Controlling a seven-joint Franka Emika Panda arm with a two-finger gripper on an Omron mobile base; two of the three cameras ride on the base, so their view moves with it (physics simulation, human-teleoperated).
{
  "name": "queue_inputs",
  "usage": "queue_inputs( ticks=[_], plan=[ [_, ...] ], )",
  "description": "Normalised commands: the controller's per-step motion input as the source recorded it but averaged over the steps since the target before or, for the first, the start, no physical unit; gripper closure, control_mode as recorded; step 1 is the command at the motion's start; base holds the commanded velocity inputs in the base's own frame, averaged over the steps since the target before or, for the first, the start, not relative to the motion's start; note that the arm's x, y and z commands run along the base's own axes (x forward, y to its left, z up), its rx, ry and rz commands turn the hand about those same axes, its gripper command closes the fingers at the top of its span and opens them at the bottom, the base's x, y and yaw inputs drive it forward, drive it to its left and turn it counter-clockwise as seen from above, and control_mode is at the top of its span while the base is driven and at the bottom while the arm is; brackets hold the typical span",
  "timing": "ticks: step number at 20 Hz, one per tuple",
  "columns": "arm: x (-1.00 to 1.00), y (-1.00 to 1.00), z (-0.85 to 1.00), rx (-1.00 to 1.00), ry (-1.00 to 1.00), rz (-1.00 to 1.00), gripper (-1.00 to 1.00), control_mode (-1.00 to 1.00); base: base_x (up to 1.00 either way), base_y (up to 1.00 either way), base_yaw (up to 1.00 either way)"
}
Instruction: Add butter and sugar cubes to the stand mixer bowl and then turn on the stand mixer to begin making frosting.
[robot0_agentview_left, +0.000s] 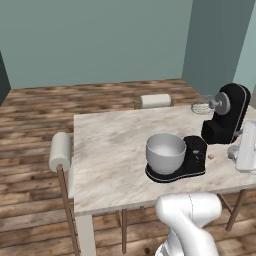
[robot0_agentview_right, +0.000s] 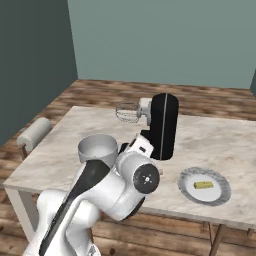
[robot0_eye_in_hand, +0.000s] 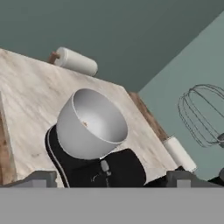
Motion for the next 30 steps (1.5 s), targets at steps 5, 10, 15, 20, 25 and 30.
queue_inputs(
  ticks=[5,10,15,20,25,30],
  plan=[
    [-0.59,-0.86,0.31,0.40,-0.09,-0.10,-1.00,-1.00,0.00,0.00,0.00],
    [-0.34,-0.70,0.12,0.31,0.00,-0.08,-1.00,-1.00,0.00,0.00,0.00],
    [0.00,-0.34,-0.02,0.20,0.05,-0.01,-1.00,-1.00,0.00,0.00,0.00],
    [0.07,-0.18,-0.17,0.09,0.06,0.07,-1.00,-1.00,0.00,0.00,0.00],
    [0.26,-0.07,-0.42,0.01,0.08,0.13,-1.00,-1.00,0.00,0.00,0.00],
    [0.43,0.00,-0.48,0.00,0.10,0.09,-1.00,-1.00,0.00,0.00,0.00]
  ],
)
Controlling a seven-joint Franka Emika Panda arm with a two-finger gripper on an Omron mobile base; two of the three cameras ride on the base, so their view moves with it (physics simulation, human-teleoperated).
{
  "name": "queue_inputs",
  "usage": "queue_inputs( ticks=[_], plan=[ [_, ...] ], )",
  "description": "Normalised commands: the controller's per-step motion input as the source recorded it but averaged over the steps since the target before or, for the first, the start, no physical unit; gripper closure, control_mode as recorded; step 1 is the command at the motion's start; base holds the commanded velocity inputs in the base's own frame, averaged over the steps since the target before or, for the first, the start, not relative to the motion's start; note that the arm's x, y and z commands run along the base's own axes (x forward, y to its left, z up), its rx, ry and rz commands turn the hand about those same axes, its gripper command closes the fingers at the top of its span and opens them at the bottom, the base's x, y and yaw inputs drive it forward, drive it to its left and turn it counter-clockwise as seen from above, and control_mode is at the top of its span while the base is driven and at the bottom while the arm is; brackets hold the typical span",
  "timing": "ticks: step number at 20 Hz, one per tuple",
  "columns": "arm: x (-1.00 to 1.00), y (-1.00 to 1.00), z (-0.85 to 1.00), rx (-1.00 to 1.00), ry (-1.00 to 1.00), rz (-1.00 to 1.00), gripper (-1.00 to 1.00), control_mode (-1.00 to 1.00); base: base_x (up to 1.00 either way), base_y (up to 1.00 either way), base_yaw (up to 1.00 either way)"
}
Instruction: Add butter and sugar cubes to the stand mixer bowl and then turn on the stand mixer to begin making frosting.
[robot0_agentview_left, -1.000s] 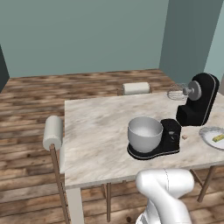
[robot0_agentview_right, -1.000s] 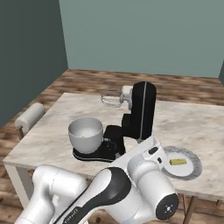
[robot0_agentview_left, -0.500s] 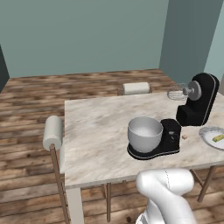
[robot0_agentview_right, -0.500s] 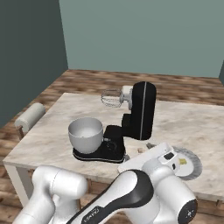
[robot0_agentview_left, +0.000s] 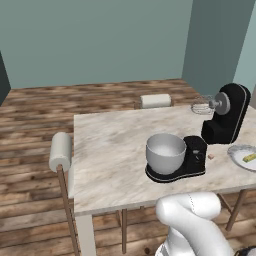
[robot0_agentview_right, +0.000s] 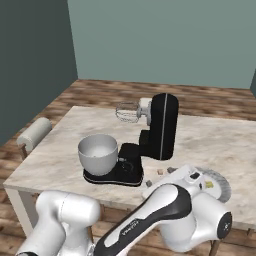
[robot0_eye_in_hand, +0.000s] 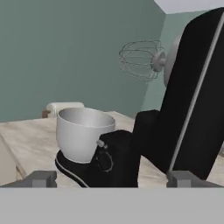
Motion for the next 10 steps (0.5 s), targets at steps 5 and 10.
queue_inputs(
  ticks=[5,10],
  plan=[
    [0.44,0.00,-0.48,0.00,0.11,0.01,-1.00,-1.00,0.00,0.00,0.00],
    [0.36,0.00,-0.44,0.00,0.11,0.00,-1.00,-1.00,0.00,0.00,0.00]
  ],
)
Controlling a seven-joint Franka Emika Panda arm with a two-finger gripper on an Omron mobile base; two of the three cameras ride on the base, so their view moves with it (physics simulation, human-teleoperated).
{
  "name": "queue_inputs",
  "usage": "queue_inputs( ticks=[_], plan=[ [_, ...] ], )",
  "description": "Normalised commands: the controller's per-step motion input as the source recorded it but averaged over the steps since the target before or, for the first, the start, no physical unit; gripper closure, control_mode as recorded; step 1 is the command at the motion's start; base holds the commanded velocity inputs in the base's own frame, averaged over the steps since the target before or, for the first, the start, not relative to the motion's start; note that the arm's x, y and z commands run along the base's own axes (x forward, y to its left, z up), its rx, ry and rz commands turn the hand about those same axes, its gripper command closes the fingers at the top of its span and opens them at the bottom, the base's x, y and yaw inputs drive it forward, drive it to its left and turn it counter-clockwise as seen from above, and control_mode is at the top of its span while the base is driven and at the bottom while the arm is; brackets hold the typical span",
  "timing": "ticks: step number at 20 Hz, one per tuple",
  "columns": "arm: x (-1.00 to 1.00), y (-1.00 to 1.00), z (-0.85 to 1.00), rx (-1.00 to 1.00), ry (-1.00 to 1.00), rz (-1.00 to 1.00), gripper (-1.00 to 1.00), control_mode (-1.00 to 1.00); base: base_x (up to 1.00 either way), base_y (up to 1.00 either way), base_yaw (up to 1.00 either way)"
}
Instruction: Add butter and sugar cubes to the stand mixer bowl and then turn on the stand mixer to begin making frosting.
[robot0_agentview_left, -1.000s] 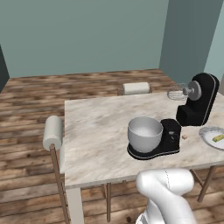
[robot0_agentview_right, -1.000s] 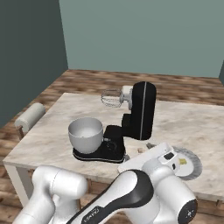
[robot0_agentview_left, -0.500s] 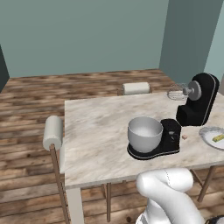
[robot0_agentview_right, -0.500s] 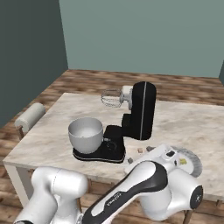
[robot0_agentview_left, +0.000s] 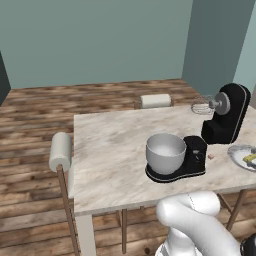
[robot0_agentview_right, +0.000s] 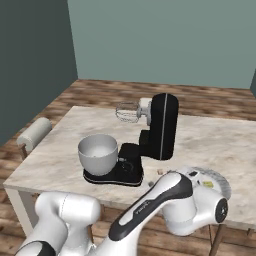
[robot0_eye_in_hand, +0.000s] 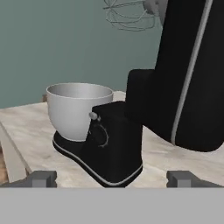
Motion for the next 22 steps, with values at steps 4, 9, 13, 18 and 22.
queue_inputs(
  ticks=[4,9,13,18,22],
  plan=[
    [0.33,0.00,-0.32,0.00,0.06,0.00,-1.00,-1.00,0.00,0.00,0.00],
    [0.28,0.00,-0.13,0.00,0.00,0.00,-1.00,-1.00,0.00,0.00,0.00],
    [0.30,0.00,-0.23,-0.02,0.00,0.00,-1.00,-1.00,0.00,0.00,0.00],
    [0.17,0.00,-0.18,-0.01,0.00,0.00,-1.00,-1.00,0.00,0.00,0.00],
    [0.06,0.00,-0.14,0.00,0.00,0.00,-1.00,-1.00,0.00,0.00,0.00]
  ],
)
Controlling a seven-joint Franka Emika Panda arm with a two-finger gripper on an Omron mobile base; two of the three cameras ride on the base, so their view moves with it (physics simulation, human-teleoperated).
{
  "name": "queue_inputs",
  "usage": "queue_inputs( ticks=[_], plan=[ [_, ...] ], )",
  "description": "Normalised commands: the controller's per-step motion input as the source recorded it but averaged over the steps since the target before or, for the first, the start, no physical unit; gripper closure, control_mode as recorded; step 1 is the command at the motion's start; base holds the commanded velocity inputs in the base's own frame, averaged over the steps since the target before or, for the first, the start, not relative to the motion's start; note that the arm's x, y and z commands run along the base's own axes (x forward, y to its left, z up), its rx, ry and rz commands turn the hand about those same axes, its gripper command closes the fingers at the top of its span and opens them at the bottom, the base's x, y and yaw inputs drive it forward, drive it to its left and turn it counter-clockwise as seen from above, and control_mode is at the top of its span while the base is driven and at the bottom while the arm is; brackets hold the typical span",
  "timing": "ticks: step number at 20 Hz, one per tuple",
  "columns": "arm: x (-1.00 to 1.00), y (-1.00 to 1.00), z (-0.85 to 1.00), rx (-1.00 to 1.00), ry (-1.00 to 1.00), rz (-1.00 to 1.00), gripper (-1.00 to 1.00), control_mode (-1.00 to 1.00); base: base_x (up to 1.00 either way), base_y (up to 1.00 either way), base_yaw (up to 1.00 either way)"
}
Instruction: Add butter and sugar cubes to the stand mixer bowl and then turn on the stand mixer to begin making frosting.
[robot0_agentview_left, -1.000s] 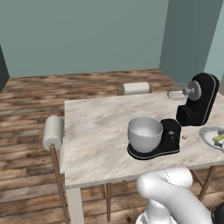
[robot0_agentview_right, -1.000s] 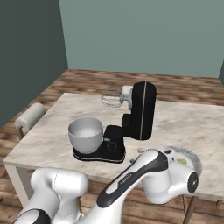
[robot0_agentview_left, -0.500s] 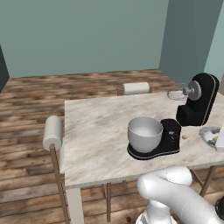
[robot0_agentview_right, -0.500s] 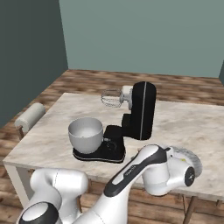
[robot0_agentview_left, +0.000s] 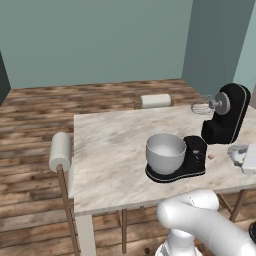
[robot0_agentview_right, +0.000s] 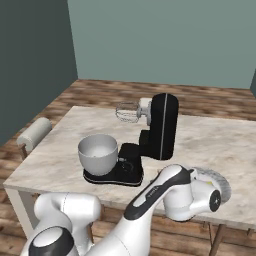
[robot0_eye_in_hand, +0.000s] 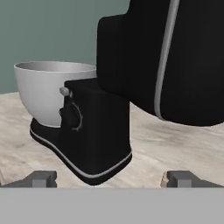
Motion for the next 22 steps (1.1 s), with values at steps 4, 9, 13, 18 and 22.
queue_inputs(
  ticks=[4,9,13,18,22],
  plan=[
    [0.06,0.10,-0.13,-0.01,0.00,0.00,-1.00,-1.00,0.00,0.00,0.00],
    [0.13,0.20,-0.13,-0.01,0.00,0.00,-1.00,-1.00,0.00,0.00,0.00],
    [0.24,0.11,-0.17,0.00,0.00,0.00,-1.00,-1.00,0.00,0.00,0.00],
    [0.30,0.00,-0.19,0.00,0.00,0.00,-1.00,-1.00,0.00,0.00,0.00],
    [0.31,0.00,-0.16,0.00,0.00,0.00,-1.00,-1.00,0.00,0.00,0.00]
  ],
)
